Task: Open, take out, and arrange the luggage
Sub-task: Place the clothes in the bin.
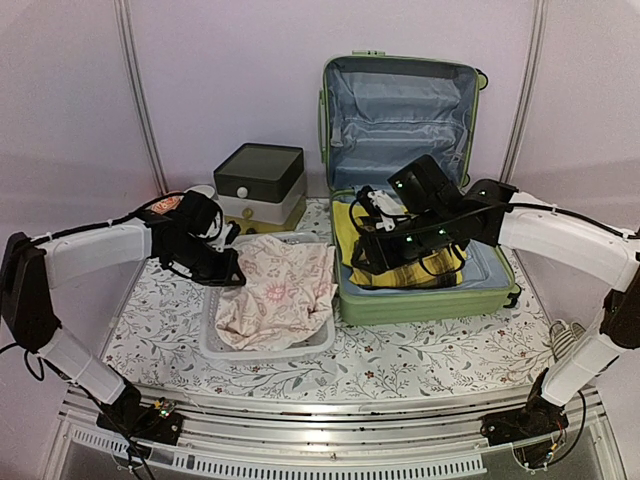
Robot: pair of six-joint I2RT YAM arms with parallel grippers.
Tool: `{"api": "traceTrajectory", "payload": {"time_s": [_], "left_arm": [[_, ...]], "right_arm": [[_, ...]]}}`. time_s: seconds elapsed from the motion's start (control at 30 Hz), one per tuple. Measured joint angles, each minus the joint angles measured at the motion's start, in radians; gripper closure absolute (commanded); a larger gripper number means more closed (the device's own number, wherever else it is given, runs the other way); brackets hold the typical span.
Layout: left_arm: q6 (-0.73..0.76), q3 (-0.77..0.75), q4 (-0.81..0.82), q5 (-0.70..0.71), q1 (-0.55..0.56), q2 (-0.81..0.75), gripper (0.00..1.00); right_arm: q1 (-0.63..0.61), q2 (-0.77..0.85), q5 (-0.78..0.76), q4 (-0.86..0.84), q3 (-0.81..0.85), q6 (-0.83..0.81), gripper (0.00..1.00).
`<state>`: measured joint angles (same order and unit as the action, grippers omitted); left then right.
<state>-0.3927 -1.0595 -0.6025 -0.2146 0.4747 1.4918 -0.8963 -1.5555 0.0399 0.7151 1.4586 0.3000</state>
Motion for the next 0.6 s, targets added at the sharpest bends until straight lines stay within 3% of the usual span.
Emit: {"api": "traceTrajectory", "payload": {"time_s": [0.17, 0.2, 0.3, 0.43, 0.5, 0.6], "left_arm": [[0.005, -0.013, -0.027, 0.030, 0.000, 0.000, 0.99], [0.005, -0.013, -0.031, 0.040, 0.000, 0.000, 0.90], [0.003, -0.013, -0.034, 0.056, 0.000, 0.001, 0.45], [-0.011, -0.013, -0.050, 0.104, 0.004, -0.001, 0.17], [-0.018, -0.014, -0.060, 0.130, 0.010, -0.013, 0.15], [-0.030, -0.032, -0.074, 0.164, 0.021, -0.066, 0.19]], "right_arm": [[0.000, 0.000, 0.000, -0.003, -0.008, 0.000, 0.44], [0.000, 0.000, 0.000, -0.003, -0.010, 0.000, 0.44], [0.000, 0.000, 0.000, -0.003, -0.013, 0.000, 0.44], [0.000, 0.000, 0.000, -0.004, -0.013, 0.000, 0.44], [0.000, 0.000, 0.000, -0.004, -0.013, 0.000, 0.44], [0.000, 0.000, -0.001, -0.004, -0.013, 0.000, 0.44]]}}
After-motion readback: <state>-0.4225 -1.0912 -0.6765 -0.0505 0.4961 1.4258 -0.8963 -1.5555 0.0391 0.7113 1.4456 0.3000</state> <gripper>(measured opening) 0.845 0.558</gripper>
